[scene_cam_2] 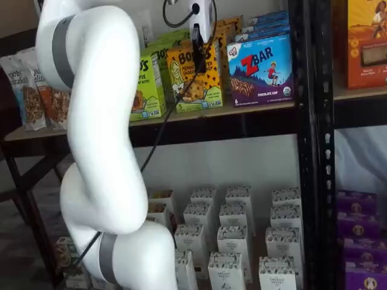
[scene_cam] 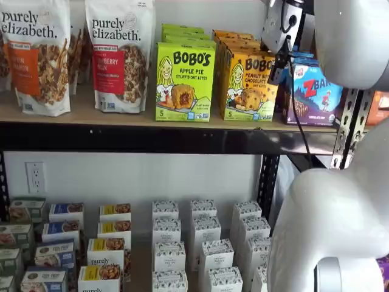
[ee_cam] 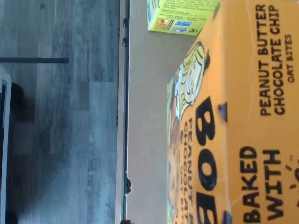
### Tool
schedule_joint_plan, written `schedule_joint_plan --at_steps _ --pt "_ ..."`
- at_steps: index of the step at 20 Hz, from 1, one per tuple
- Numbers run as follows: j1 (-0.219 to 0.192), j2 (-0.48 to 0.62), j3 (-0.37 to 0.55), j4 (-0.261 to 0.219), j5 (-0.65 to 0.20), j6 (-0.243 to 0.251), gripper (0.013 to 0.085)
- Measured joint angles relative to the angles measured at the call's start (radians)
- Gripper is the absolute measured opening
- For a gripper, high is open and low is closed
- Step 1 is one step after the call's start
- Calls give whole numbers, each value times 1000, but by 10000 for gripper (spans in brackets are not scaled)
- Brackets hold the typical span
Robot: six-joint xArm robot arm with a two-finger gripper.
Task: Pick up the orange box on the top shelf, the fifth box from the left
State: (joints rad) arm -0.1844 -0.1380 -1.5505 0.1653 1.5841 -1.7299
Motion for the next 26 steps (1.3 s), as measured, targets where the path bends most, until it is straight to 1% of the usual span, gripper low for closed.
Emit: schedule_joint_plan --at_steps 5,7,8,9,10,11,12,13,14,15,20,26 --pt "-4 2 0 12 1 -3 850" --pt "-7 1 0 16 1 -4 770" --pt "-7 1 -1 17 1 -5 770" --pt "-8 1 -1 17 2 -5 730" --pt "-8 1 -1 17 3 -5 730" --pt "-8 1 -2 18 3 -6 690" --pt "-9 1 -2 18 4 -6 690" --pt "-9 1 -3 19 5 -6 650" --pt "-9 1 -3 19 5 -5 650" --pt "-8 1 -3 19 6 -5 610" --pt "-1 2 -5 4 8 0 610" --pt "4 0 -1 3 4 4 610"
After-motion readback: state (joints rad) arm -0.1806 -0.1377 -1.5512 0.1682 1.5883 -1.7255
